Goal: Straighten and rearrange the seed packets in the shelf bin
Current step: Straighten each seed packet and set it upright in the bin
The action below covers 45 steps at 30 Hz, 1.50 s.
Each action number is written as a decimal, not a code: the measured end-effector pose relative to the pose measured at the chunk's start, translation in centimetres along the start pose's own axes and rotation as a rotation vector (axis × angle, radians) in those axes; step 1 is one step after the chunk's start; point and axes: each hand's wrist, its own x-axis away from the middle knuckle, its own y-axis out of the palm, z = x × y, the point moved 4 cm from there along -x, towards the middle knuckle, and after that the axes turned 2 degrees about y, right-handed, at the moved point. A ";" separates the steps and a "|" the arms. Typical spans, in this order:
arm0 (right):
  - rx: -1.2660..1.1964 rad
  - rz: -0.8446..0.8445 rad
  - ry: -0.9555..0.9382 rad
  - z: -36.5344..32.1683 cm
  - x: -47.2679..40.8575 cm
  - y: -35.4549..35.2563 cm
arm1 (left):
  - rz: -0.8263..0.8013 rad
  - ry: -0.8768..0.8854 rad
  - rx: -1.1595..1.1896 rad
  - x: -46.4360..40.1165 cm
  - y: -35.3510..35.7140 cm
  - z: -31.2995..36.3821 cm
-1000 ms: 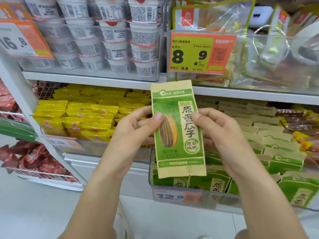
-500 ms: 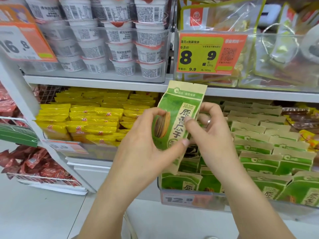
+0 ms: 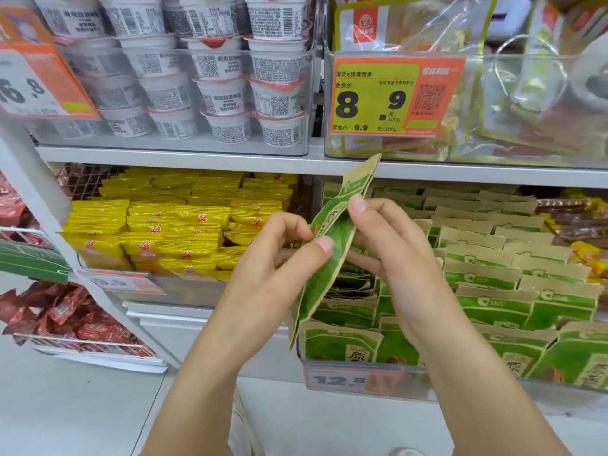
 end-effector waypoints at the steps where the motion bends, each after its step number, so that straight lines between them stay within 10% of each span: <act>1: -0.003 -0.006 0.008 0.0 0.0 -0.1 | -0.009 0.005 0.013 0.0 0.1 0.0; 24: -0.231 0.063 0.019 -0.2 -0.1 -1.0 | -0.132 -0.086 0.011 0.2 -0.8 -0.8; 45: 0.063 -0.345 0.028 0.5 0.5 0.8 | 0.040 0.054 0.358 -0.8 -2.1 -1.9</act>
